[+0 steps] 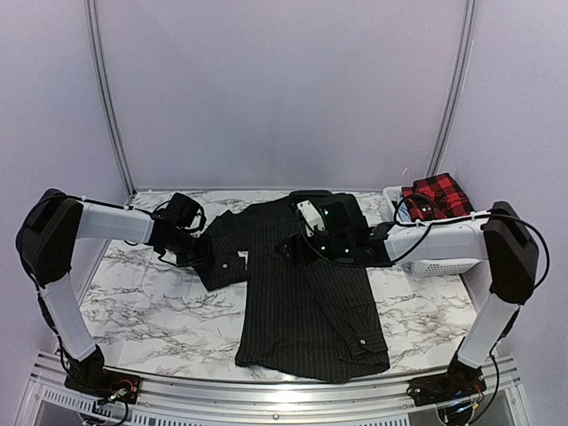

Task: Fold and stack the long sleeve shirts
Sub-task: Pick up the sleeve from the center of the board.

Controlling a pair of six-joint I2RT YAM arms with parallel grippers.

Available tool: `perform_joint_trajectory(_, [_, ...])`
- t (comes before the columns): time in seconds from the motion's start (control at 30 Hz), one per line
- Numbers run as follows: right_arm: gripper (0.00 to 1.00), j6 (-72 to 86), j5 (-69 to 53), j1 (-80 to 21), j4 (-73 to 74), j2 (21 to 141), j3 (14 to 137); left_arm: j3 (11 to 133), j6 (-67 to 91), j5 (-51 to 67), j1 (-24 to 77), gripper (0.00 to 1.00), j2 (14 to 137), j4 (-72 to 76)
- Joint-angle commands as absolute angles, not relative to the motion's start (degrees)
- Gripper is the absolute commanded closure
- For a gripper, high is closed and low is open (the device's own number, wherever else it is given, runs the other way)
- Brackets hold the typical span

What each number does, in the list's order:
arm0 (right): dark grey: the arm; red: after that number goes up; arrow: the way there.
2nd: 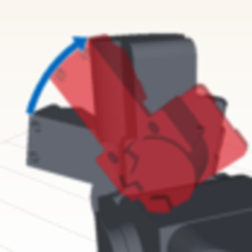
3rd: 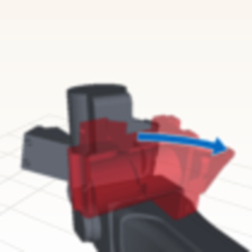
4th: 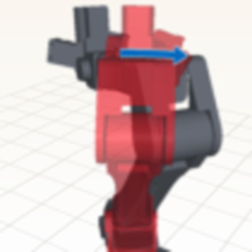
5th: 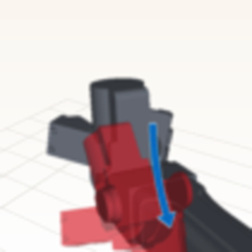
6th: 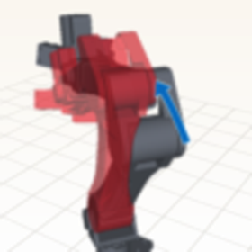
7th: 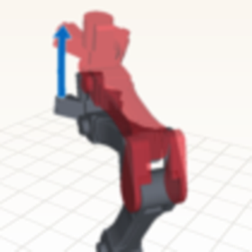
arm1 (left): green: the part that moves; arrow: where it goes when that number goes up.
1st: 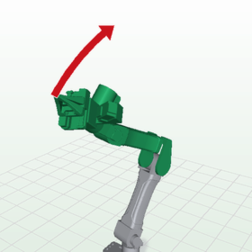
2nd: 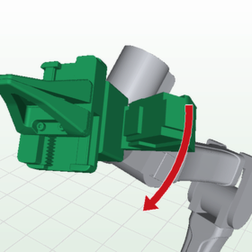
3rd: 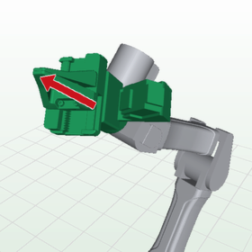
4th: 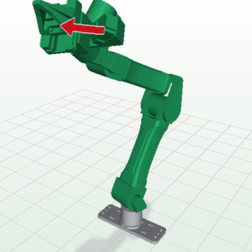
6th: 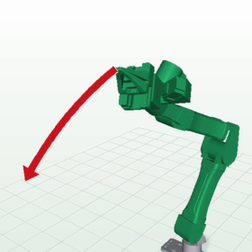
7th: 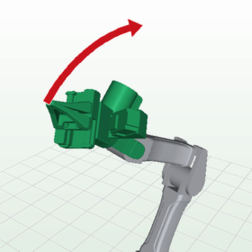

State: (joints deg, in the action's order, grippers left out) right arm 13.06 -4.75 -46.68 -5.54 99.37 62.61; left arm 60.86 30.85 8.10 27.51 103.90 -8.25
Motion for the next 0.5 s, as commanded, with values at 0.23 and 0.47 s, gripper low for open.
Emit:
perform_joint_trajectory(0.23, [0.26, 5.5, -9.0, -47.1, -6.7, 99.8, 65.5, 57.2, 20.6, 21.6, 29.7, 1.0, 92.4, -2.3])
perform_joint_trajectory(0.47, [0.24, -5.5, -14.6, -47.8, -10.3, 99.5, 64.5, 54.3, 13.5, 32.5, 32.3, 1.0, 87.8, -2.4])
